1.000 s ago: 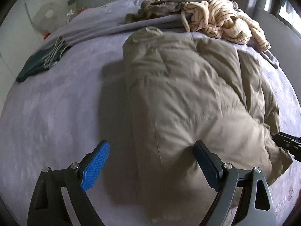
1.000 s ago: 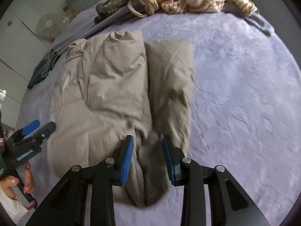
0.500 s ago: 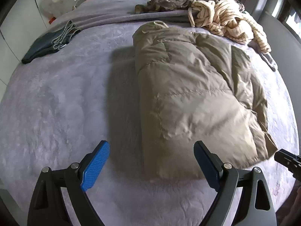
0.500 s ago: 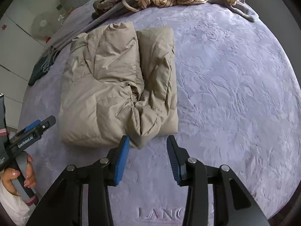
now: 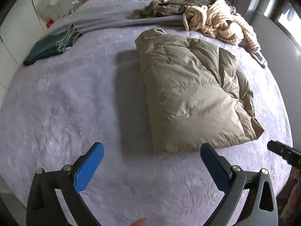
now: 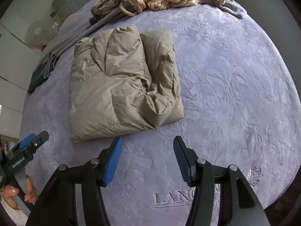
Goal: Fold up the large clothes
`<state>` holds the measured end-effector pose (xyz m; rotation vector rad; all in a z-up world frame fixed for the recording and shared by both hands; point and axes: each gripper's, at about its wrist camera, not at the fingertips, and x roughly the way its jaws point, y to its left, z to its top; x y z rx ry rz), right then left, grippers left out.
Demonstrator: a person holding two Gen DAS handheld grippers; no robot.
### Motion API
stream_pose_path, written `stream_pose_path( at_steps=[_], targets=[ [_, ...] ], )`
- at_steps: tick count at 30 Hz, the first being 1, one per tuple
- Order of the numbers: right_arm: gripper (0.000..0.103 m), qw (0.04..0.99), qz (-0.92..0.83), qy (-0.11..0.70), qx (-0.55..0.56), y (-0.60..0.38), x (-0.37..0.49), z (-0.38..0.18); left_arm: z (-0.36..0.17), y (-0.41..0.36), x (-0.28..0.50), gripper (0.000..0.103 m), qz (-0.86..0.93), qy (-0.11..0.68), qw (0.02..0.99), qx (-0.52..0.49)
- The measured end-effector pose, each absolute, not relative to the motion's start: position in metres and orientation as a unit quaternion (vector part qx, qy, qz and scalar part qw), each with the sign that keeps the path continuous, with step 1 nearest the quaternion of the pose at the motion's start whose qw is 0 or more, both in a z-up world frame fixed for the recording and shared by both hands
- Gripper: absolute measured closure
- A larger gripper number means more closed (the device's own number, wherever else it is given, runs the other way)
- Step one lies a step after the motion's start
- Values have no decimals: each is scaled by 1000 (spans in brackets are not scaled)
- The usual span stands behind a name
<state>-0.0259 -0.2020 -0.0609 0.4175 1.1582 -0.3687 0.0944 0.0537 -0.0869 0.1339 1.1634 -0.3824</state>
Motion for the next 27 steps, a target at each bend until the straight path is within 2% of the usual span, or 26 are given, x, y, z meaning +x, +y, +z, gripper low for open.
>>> stream_pose_path(
  at_steps=[8,11,15,16,27],
  targets=[
    [37,814,-179,526,170,-175,-20,-37,-65,66,86,0,-193,523,827,66],
    [24,819,-175,520,164,-166,-19,-28,-57,70,83,0,-187,517,833,62],
    [21,823,-170,524,139,-154,-19,-18,-39,75,71,0,-163,497,850,66],
    [15,824,-169,525,128,-151,-20,-15,-35,75,68,0,-160,493,852,66],
    [13,850,-163,495,77,-143,-53,38,15,71,18,0,-112,483,867,41]
  ],
)
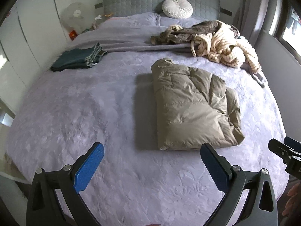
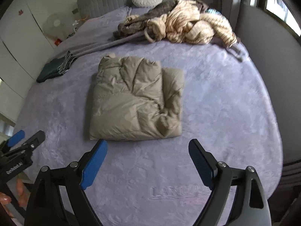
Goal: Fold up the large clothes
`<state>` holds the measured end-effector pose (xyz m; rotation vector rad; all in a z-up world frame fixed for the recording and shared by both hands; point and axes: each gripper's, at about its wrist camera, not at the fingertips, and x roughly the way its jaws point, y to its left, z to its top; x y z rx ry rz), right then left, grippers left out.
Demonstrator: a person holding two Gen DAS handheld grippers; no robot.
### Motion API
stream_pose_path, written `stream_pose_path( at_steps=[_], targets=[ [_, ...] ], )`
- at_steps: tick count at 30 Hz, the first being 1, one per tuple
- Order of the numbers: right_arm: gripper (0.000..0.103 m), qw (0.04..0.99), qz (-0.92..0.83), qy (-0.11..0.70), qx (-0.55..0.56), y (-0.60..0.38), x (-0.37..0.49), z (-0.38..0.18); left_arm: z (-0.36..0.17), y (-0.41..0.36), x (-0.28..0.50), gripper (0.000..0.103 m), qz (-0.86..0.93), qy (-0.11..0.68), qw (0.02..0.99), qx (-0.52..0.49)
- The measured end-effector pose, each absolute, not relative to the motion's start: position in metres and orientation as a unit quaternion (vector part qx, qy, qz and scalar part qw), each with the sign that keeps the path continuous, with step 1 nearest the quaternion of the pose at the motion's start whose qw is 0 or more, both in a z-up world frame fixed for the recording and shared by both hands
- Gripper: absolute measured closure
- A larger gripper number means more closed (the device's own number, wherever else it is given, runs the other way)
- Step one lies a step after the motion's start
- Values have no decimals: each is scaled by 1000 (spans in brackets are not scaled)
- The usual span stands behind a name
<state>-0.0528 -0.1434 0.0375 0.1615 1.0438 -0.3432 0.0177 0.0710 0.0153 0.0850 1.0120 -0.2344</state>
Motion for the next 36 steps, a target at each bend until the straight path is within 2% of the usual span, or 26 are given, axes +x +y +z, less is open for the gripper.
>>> stream_pose_path(
  at_steps=[7,20,36],
  targets=[
    [13,856,-167,481,87,-146,-77,65,34,65,-9,0,-109,488,865,44],
    [13,860,-174,474,70,-138,-97,79,61,68,-39,0,-101,474,874,41],
    [13,865,-172,468,61,-136,-98,85,61,70,-43,0,-93,477,873,39]
  ],
)
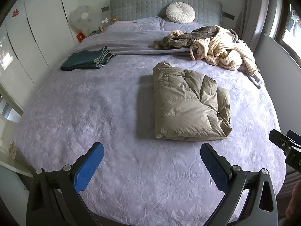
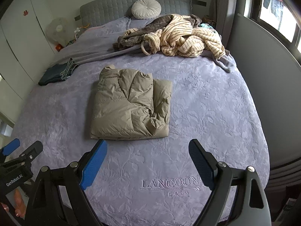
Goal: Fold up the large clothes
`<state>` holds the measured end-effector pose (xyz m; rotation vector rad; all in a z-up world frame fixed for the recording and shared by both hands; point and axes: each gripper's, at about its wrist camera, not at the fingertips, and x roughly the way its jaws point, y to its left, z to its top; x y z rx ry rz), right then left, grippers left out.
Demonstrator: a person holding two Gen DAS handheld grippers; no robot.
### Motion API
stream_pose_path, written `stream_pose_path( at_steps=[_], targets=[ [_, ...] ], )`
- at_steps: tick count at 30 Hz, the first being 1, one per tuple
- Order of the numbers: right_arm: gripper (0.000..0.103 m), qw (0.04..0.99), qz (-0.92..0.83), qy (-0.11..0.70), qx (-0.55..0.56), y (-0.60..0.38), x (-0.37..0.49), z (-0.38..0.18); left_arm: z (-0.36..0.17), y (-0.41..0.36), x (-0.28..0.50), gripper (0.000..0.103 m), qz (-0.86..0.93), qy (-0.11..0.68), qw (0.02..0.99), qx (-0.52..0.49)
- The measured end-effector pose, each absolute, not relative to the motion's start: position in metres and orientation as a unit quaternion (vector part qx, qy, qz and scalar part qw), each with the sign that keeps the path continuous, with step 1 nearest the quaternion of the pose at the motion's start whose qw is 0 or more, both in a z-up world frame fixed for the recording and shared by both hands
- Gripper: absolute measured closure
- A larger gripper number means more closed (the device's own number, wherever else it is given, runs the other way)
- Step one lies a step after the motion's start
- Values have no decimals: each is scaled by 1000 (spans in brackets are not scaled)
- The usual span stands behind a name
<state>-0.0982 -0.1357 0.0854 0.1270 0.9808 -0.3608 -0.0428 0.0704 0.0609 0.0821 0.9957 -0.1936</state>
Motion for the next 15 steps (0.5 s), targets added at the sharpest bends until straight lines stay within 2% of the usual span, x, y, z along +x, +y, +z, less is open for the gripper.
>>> stream_pose_path(
  at_steps=[15],
  targets=[
    [13,865,-173,467,61,-133,-98,86,59,74,-44,0,-91,477,873,37]
  ],
)
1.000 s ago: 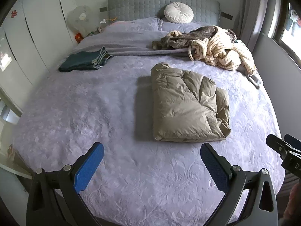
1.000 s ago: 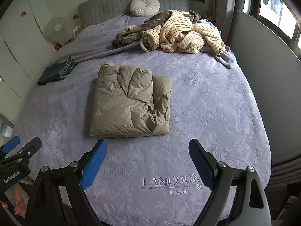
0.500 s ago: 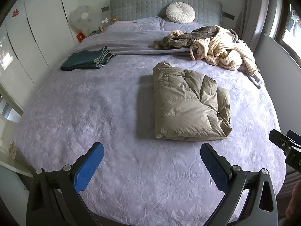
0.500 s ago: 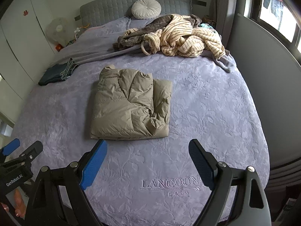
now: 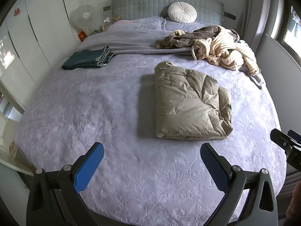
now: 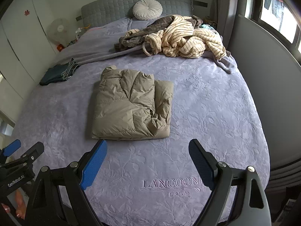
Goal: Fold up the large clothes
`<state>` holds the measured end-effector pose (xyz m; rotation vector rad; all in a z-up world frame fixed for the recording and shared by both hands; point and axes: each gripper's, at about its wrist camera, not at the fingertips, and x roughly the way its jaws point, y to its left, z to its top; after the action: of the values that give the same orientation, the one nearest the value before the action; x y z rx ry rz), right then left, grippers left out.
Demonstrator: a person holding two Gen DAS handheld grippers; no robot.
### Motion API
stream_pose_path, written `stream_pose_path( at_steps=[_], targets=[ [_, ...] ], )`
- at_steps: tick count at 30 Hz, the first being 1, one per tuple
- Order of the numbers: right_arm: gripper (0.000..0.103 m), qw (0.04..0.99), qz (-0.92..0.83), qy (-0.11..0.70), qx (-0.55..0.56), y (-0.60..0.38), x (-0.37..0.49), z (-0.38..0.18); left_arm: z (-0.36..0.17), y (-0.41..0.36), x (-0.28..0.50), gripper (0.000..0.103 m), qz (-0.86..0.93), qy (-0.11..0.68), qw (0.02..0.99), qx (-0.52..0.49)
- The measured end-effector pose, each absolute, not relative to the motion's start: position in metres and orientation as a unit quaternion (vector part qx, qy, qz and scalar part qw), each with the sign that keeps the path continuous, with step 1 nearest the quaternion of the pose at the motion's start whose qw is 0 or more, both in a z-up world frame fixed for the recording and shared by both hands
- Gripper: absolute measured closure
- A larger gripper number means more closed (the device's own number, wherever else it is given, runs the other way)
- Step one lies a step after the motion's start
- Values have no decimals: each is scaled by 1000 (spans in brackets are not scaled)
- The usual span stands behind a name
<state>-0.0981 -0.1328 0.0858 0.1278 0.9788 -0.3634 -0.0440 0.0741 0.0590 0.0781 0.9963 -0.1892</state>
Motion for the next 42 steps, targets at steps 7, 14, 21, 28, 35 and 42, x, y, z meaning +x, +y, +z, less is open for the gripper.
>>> stream_pose_path(
  at_steps=[7,14,21,28,35,42],
  targets=[
    [13,865,-174,467,62,-132,-99,86,59,74,-44,0,-90,478,873,37],
    [13,865,-176,466,63,-131,-99,86,60,73,-43,0,-92,477,873,39],
    [13,865,-176,466,63,-131,-99,86,60,72,-43,0,-91,477,873,39],
    [13,865,-175,466,63,-129,-98,87,60,73,-42,0,-91,478,873,39],
    [13,865,-177,465,64,-128,-99,86,58,78,-45,0,-91,478,873,38],
    [13,865,-177,465,65,-127,-100,86,59,77,-44,0,-91,478,873,39]
  ],
)
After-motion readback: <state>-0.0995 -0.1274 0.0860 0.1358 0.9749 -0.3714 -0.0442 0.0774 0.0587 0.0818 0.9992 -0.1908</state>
